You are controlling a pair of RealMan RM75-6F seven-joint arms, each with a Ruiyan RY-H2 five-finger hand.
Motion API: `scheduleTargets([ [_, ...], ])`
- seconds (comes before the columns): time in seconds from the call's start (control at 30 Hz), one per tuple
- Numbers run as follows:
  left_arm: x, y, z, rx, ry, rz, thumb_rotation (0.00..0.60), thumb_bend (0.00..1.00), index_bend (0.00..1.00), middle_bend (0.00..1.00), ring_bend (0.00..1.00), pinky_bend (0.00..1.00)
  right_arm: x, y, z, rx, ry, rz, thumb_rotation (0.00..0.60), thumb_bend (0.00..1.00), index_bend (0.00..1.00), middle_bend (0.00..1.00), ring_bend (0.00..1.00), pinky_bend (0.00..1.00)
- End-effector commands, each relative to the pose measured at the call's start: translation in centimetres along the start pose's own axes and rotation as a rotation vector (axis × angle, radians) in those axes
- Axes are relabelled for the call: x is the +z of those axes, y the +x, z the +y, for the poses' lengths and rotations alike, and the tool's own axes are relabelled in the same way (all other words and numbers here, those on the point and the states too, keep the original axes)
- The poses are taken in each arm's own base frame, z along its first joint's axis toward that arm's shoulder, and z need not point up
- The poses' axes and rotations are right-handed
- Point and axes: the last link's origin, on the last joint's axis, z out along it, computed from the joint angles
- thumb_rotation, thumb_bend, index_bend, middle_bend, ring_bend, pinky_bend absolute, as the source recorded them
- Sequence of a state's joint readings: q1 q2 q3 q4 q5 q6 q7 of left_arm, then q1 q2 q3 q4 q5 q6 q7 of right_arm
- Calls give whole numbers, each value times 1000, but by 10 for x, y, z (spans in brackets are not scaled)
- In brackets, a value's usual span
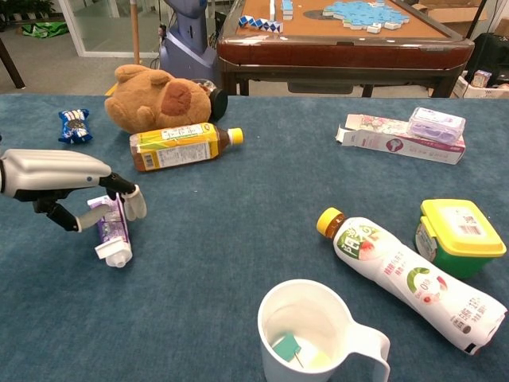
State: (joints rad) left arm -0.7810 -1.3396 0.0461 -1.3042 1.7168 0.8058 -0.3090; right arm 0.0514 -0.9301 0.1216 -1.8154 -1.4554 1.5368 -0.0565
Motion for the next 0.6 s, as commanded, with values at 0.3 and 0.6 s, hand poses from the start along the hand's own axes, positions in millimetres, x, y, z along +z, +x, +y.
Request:
scheduleTargets([
  [0.3, -13, 1, -16, -3, 71, 5, 561, 684, 287, 323, 228, 208, -8, -3, 2, 14, -9, -8, 600, 90, 178, 315, 194, 161],
  [0.6, -45, -6, -31, -53, 149, -18, 540, 684, 287, 345, 228, 208, -13, -3, 1, 27, -5, -1, 600, 91, 178, 314, 194, 161],
])
